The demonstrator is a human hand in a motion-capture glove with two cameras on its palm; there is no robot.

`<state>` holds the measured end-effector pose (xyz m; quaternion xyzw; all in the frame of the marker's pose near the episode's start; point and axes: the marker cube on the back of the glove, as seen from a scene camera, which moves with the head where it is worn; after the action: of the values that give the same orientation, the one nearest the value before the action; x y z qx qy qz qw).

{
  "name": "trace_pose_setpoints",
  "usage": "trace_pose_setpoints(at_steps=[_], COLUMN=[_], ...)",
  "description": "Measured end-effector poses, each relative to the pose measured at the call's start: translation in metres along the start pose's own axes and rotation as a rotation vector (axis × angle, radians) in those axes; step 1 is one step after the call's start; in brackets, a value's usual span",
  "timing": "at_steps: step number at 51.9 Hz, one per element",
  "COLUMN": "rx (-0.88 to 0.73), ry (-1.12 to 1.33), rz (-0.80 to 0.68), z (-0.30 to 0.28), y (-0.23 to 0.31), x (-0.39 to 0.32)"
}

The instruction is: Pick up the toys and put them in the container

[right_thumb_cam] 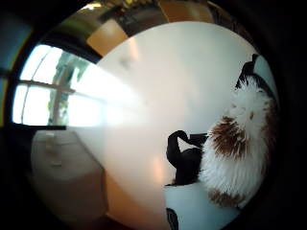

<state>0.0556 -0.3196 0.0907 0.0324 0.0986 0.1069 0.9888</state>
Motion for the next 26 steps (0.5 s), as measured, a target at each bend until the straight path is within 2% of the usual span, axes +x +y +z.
trace_pose_setpoints(at_steps=[3,10,26], rx=[0.01,0.079,0.159], ry=[0.053,0.074,-0.089], rz=[-0.036,-0.231,-0.287], z=[-0.012,-0.059,-0.138], y=[0.008,0.03,0.083], x=[-0.002,-0.018,-0.065])
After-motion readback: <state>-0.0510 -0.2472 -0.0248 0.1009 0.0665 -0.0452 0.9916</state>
